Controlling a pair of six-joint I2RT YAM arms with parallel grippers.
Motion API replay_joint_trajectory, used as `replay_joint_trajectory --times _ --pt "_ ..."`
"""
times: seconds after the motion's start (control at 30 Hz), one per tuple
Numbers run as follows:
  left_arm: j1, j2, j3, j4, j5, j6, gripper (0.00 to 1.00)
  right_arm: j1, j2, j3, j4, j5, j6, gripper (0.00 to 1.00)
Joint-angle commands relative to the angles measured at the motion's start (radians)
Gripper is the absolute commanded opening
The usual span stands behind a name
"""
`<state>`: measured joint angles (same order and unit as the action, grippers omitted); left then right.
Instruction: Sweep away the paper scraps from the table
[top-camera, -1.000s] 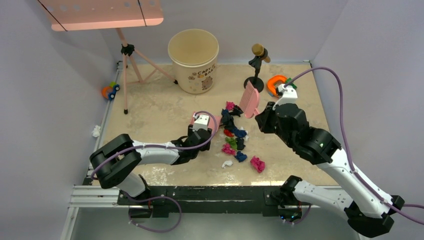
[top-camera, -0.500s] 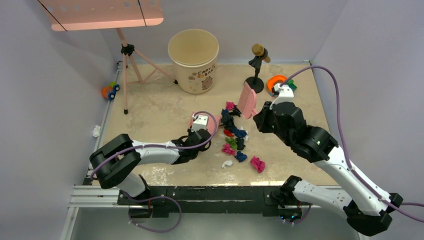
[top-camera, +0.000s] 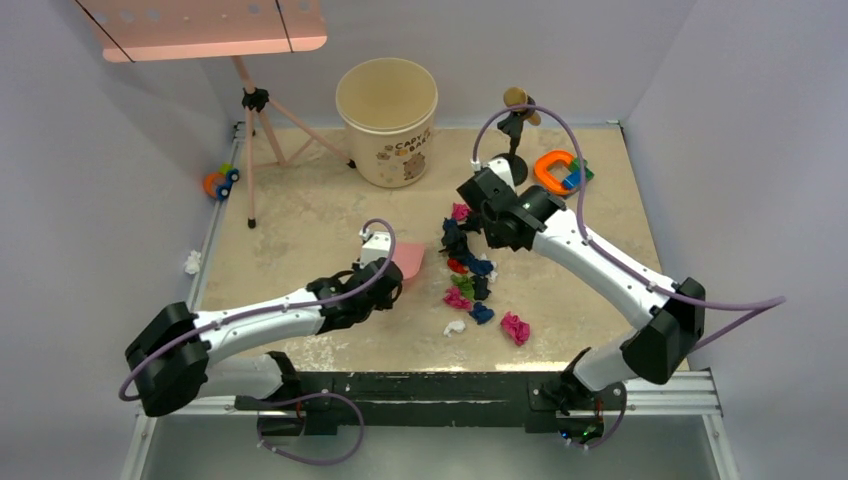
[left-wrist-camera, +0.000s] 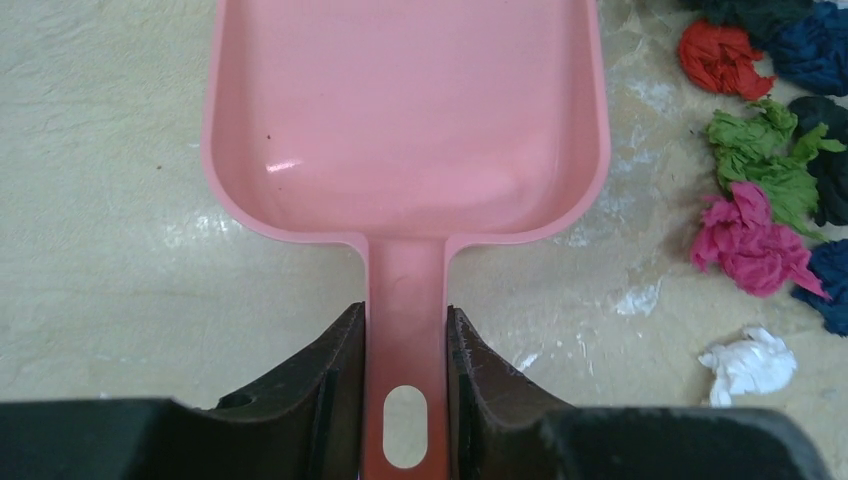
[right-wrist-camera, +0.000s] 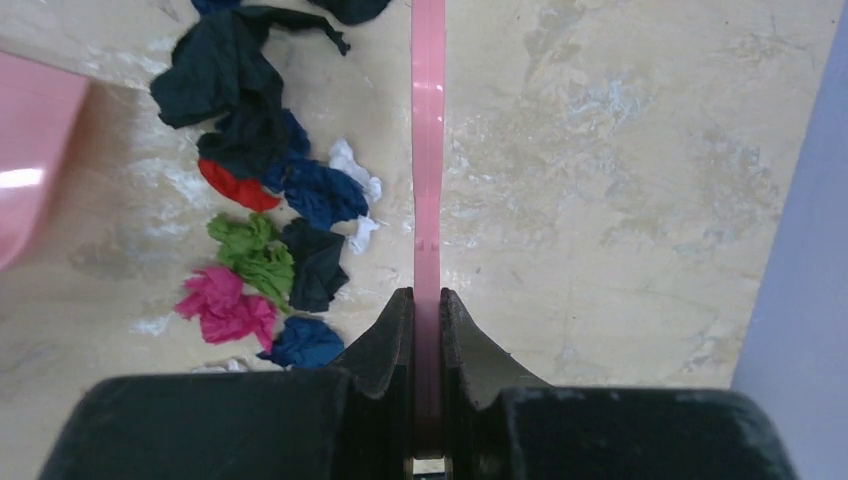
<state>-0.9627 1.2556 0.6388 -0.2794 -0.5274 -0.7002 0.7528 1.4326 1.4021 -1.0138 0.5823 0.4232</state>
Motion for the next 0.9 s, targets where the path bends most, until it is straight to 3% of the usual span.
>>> replay_joint_trajectory --times 0.0,0.2,0.3,0.43,0.63,0.87 --pt "0.002 -0.121 0.029 -0.171 0.037 -0.036 0.0 -0.013 -0.032 0.096 -0.065 -0.102 -0.091 0.0" --pt "0.002 -0.284 0.048 -0.309 -0.004 -0.047 0.0 0.011 -0.181 0.089 -0.017 -0.794 -0.243 0.0" --pt "0.002 -0.339 0.066 -0.356 -0.036 -0.056 0.0 0.023 -0.256 0.023 0.031 -0.994 -0.228 0.0" --pt "0.002 -0.38 0.108 -0.445 -0.07 -0.082 0.0 0.077 -0.253 -0.045 -0.055 -0.961 -0.215 0.0" --pt "0.003 -0.418 0.129 -0.52 -0.111 -0.12 0.0 0.243 -0.19 -0.106 -0.034 -0.936 -0.175 0.0" --pt "0.004 -0.445 0.122 -0.553 -0.138 -0.129 0.0 0.278 -0.051 -0.089 -0.106 -0.803 -0.191 0.0"
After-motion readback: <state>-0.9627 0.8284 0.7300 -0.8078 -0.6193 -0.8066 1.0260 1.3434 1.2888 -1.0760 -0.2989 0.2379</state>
